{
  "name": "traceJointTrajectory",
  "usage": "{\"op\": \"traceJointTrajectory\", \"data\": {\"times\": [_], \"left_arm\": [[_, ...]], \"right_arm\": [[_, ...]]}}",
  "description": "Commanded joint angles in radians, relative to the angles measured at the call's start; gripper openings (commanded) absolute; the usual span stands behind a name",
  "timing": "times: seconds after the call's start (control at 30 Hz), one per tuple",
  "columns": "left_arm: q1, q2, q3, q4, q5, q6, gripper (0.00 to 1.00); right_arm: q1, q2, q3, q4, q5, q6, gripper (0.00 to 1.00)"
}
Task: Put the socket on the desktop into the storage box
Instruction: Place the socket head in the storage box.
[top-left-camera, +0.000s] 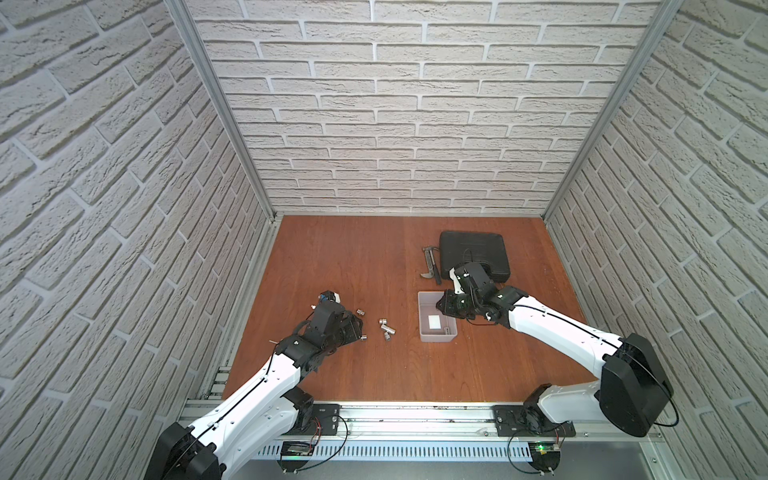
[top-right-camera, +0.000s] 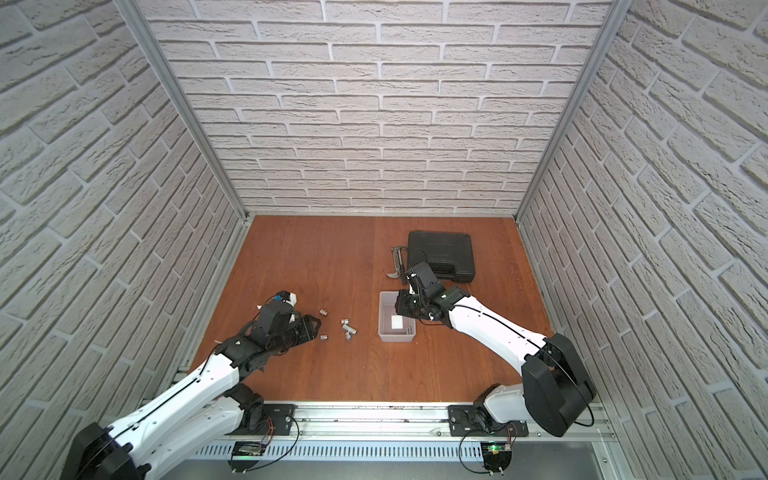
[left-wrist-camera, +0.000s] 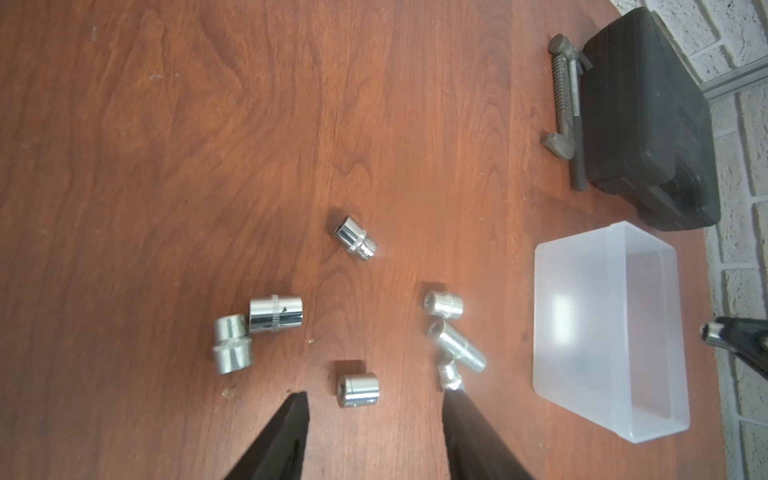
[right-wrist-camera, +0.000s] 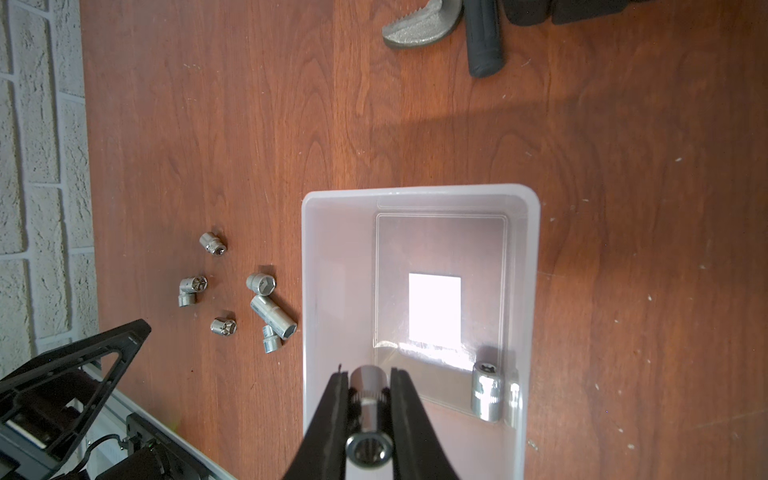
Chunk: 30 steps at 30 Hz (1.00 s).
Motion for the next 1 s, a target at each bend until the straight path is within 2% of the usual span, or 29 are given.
{"op": "traceJointTrajectory", "data": {"times": [0.0, 0.17, 0.33, 0.4, 0.5, 0.57, 0.7, 0.87, 0.97], "left_arm": [[0.005, 0.014, -0.016, 0.031, 0.004, -0.003, 0.57], [0.005, 0.037, 0.008, 0.002, -0.003, 0.002, 0.58], [0.005, 0.070, 0.032, 0.009, 0.002, 0.017, 0.59], [0.006, 0.084, 0.042, 0.005, 0.002, 0.022, 0.59], [0.005, 0.092, 0.042, 0.007, -0.001, 0.023, 0.59], [0.004, 0.097, 0.041, 0.001, -0.006, 0.026, 0.59], [-0.031, 0.137, 0.060, -0.026, -0.053, 0.044, 0.55], [-0.170, 0.262, 0.184, -0.116, -0.189, 0.104, 0.52], [-0.206, 0.353, 0.243, -0.150, -0.233, 0.126, 0.47]], "right_arm": [[-0.011, 0.019, 0.028, -0.005, 0.006, -0.018, 0.06], [-0.011, 0.018, 0.035, -0.002, 0.000, -0.011, 0.28], [-0.011, -0.010, 0.030, 0.001, -0.009, -0.016, 0.42], [-0.011, -0.028, 0.029, -0.002, -0.011, -0.018, 0.44], [-0.008, -0.055, 0.038, -0.016, -0.013, -0.029, 0.43], [0.007, -0.081, 0.039, -0.013, -0.014, -0.041, 0.38], [0.073, -0.127, 0.025, -0.017, 0.032, -0.059, 0.35], [0.181, -0.159, -0.008, -0.037, 0.143, -0.044, 0.29], [0.192, -0.205, -0.043, -0.031, 0.173, -0.031, 0.29]]}}
